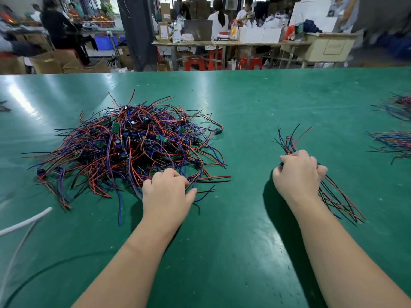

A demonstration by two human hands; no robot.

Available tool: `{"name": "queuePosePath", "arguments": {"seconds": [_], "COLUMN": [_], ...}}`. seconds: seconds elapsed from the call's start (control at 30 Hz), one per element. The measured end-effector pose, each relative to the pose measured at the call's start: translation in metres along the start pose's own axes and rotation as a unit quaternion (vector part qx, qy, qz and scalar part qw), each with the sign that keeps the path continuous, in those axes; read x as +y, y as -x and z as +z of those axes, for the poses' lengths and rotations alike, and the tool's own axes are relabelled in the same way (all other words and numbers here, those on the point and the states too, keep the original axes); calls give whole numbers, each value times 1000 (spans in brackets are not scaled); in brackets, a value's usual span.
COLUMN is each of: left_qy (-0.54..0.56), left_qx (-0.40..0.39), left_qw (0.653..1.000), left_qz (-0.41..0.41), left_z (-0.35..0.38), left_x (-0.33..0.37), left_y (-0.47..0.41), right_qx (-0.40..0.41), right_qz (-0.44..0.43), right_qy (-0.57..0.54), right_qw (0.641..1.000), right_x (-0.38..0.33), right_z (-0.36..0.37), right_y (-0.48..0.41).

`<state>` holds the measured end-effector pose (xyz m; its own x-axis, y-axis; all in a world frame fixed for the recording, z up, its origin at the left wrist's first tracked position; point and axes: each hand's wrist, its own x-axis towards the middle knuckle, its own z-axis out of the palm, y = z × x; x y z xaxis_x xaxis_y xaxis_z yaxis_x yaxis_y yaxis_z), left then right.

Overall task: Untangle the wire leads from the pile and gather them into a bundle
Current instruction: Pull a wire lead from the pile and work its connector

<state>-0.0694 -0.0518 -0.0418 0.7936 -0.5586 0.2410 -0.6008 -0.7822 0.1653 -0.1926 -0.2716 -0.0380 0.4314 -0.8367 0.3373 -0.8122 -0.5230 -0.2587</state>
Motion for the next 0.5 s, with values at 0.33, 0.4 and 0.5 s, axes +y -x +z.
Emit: {"name": "queuePosePath", "arguments": {"seconds": [0.33, 0.4, 0.5], "left_qy": [402, 566, 618], "left_qx": [181, 125, 48], "left_qw": [897, 815, 784], "left_qz": [-1, 11, 37], "left_z": [-11, -17, -19], "left_x": [16, 23, 31], "left_y": [5, 7, 10], "right_qx": [-139, -220, -329], "right_qz": [-158, -164, -45], "right_qy": [-302, -363, -639], "right_qw": [930, 891, 694], "right_x": [-34, -38, -48], "right_z": [-12, -15, -24], "right_y": [38, 43, 45]}}
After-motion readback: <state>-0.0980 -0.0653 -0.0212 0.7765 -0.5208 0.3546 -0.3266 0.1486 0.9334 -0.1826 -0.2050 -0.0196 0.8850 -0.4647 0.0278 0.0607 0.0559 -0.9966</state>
